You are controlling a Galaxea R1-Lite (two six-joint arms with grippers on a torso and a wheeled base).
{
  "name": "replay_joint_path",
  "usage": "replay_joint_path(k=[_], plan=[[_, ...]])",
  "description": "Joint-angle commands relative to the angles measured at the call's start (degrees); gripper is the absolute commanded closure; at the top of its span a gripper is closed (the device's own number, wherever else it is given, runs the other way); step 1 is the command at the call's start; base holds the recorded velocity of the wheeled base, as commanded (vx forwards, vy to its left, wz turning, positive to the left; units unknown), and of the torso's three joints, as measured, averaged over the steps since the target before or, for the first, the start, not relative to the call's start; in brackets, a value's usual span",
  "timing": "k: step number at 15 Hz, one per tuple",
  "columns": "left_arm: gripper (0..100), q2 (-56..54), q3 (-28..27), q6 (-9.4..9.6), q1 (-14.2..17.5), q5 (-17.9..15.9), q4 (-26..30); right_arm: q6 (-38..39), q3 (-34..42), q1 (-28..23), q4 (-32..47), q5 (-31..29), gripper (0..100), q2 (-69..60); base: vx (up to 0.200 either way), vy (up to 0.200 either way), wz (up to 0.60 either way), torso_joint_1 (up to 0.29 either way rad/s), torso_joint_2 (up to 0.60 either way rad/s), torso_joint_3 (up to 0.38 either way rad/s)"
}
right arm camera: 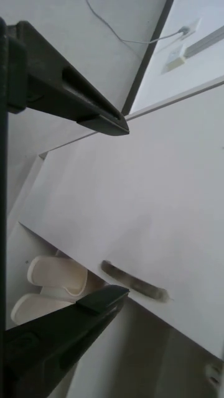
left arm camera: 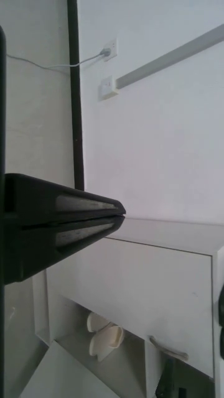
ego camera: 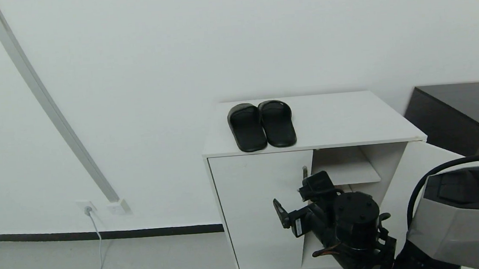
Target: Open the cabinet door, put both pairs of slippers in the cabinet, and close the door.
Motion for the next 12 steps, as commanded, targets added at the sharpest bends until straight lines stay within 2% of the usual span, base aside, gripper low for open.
replay_joint_path(k=[1,4,6,9,11,12], plan=[[100,0.07,0.00,-0.01,0.03,0.01,-0.01,-0.02,0.16,0.03,-0.06,0.01,0,0.09,0.000,0.000,0.00,0.266,-0.59,-0.334],[100,0.07,0.00,-0.01,0.03,0.01,-0.01,-0.02,0.25,-0.06,-0.06,0.01,0,0.09,0.000,0.000,0.00,0.269,-0.60,-0.336],[100,0.07,0.00,-0.01,0.03,0.01,-0.01,-0.98,0.78,-0.32,-2.96,2.30,0,1.50,0.000,0.000,0.00,0.220,-0.48,-0.266],[100,0.07,0.00,-0.01,0.03,0.01,-0.01,-4.67,-0.71,-0.24,-4.81,2.91,0,1.23,0.000,0.000,0.00,0.041,-0.08,-0.047],[100,0.07,0.00,-0.01,0.03,0.01,-0.01,-4.06,-6.16,-0.24,4.51,2.91,0,-1.58,0.000,0.000,0.00,0.000,0.00,0.000],[100,0.07,0.00,0.17,0.03,0.01,-0.01,-1.60,-11.09,-0.06,13.83,2.91,0,-4.74,0.000,0.000,0.00,0.000,0.00,0.000]])
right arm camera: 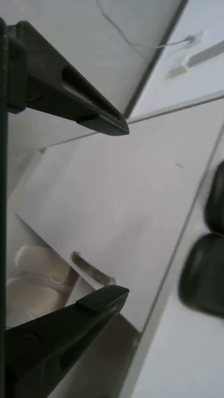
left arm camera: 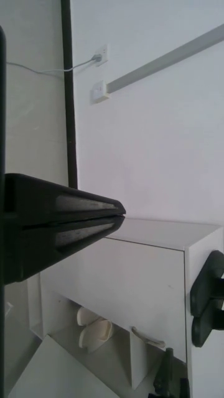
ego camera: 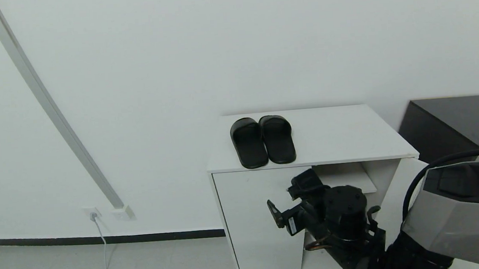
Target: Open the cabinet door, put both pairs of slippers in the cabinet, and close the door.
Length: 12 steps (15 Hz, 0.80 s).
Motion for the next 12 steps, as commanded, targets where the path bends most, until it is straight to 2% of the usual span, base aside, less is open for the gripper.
replay_joint_path(k=[1,2,3,4,5,7,12], plan=[[100,0.07,0.00,-0.03,0.00,0.01,-0.01,4.80,-10.65,0.68,14.37,-0.12,0,-7.52,0.000,0.000,0.00,0.000,0.00,0.000],[100,0.07,0.00,-0.03,0.00,0.01,-0.01,5.94,-12.32,0.95,17.98,-0.30,0,-8.66,0.000,0.000,0.00,0.000,0.00,0.000],[100,0.07,0.00,-0.03,0.00,0.01,-0.01,9.19,-19.62,1.56,32.13,-0.74,0,-11.56,0.000,0.000,0.00,0.000,0.00,0.000],[100,0.07,0.00,-0.03,0.00,0.01,-0.01,10.33,-23.31,2.00,37.75,-1.88,0,-12.00,0.000,0.000,0.00,0.000,0.00,0.000],[100,0.07,0.00,-0.03,0.00,0.01,-0.01,12.44,-28.05,2.53,43.02,-5.66,0,-11.38,0.000,0.000,0.00,0.000,0.00,0.000],[100,0.07,0.00,-0.03,0.00,0.01,-0.01,14.82,-31.92,3.06,46.10,-10.14,0,-9.10,0.000,0.000,0.00,0.000,0.00,0.000],[100,0.07,0.00,-0.12,0.00,0.01,-0.01,14.99,-31.13,3.14,46.10,-10.32,0,-8.22,0.000,0.000,0.00,0.000,0.00,0.000]])
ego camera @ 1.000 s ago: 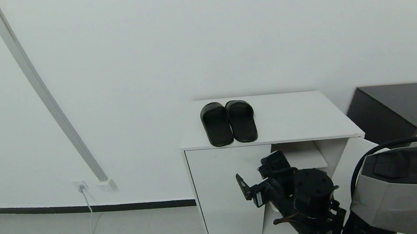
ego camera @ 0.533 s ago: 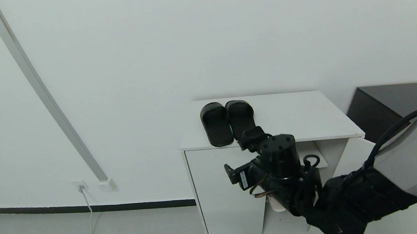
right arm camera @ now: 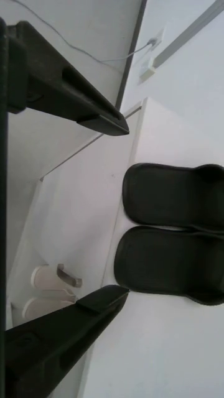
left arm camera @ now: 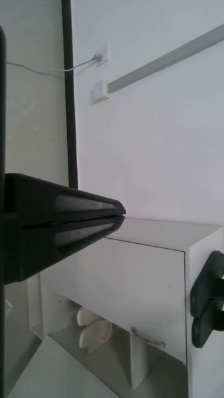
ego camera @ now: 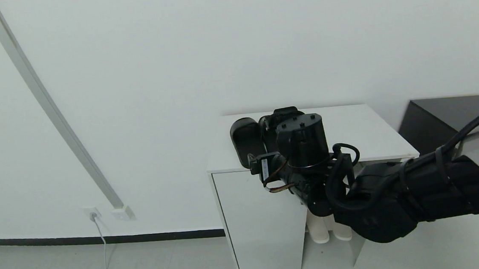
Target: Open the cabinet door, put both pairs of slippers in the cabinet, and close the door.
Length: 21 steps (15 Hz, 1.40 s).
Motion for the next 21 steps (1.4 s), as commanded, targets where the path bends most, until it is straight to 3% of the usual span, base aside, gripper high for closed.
replay_joint_path(k=[1,10,15,21], plan=[[100,0.07,0.00,-0.01,-0.09,0.01,-0.01,-0.01,0.90,0.04,-0.12,-0.03,0,0.44,0.200,0.000,0.00,-0.002,0.01,-0.002],[100,0.07,0.00,-0.01,0.00,0.01,-0.01,0.25,1.52,-0.05,-2.23,-0.03,0,4.83,0.200,0.000,0.00,0.003,0.00,0.003],[100,0.07,0.00,-0.10,0.00,0.10,-0.01,-0.10,-0.51,-0.76,-4.69,-0.03,0,8.79,0.000,0.000,0.00,0.000,0.00,0.000],[100,0.07,0.00,-0.10,0.00,0.27,-0.01,-1.42,-10.17,-2.34,-4.42,-0.03,0,15.82,0.000,0.000,0.00,0.000,0.00,0.000]])
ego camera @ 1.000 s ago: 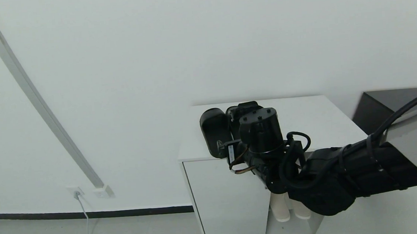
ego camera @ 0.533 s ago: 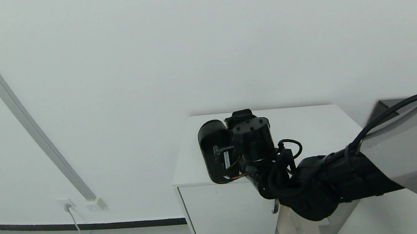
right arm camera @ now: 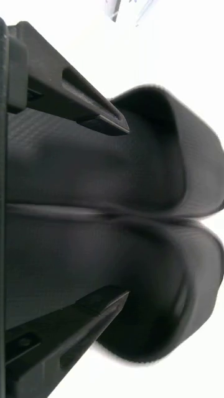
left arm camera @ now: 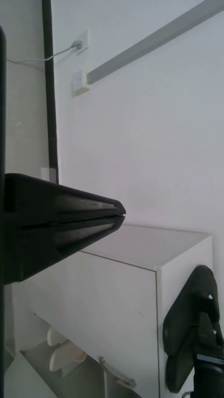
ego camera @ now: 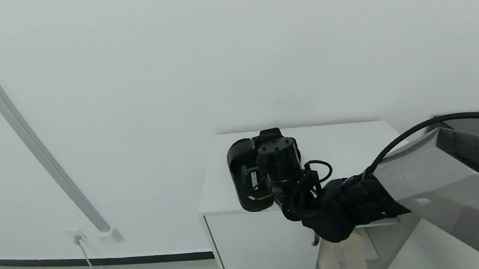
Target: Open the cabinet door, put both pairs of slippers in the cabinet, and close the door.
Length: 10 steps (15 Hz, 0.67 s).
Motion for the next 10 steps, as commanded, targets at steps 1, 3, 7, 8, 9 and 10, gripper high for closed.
replay_joint_path(k=[1,3,7,8,9,10], plan=[[100,0.07,0.00,-0.05,-0.02,0.01,-0.01,-0.60,-3.50,-0.67,0.01,0.02,0,3.68,0.000,0.000,0.00,0.000,0.00,0.000],[100,0.07,0.00,-0.05,-0.02,0.09,-0.01,-2.27,-7.19,-1.64,0.10,0.02,0,5.97,0.000,0.000,0.00,0.000,0.00,0.000],[100,0.07,0.00,-0.05,-0.02,0.09,-0.01,-2.27,-12.73,-3.13,3.35,0.11,0,7.99,0.000,0.000,0.00,0.000,0.00,0.000],[100,0.07,0.00,-0.05,-0.02,0.09,-0.01,-2.27,-13.69,-3.22,3.44,0.11,0,8.69,0.000,0.000,0.00,0.000,0.00,0.000],[100,0.07,0.00,-0.05,-0.11,0.09,-0.01,-2.27,-14.40,-3.40,3.53,0.11,0,9.22,0.000,0.000,0.00,0.000,0.00,0.000],[100,0.07,0.00,-0.05,-0.02,0.09,-0.01,-2.27,-14.83,-3.57,3.79,0.11,0,9.57,0.000,0.000,0.00,0.000,0.00,0.000]])
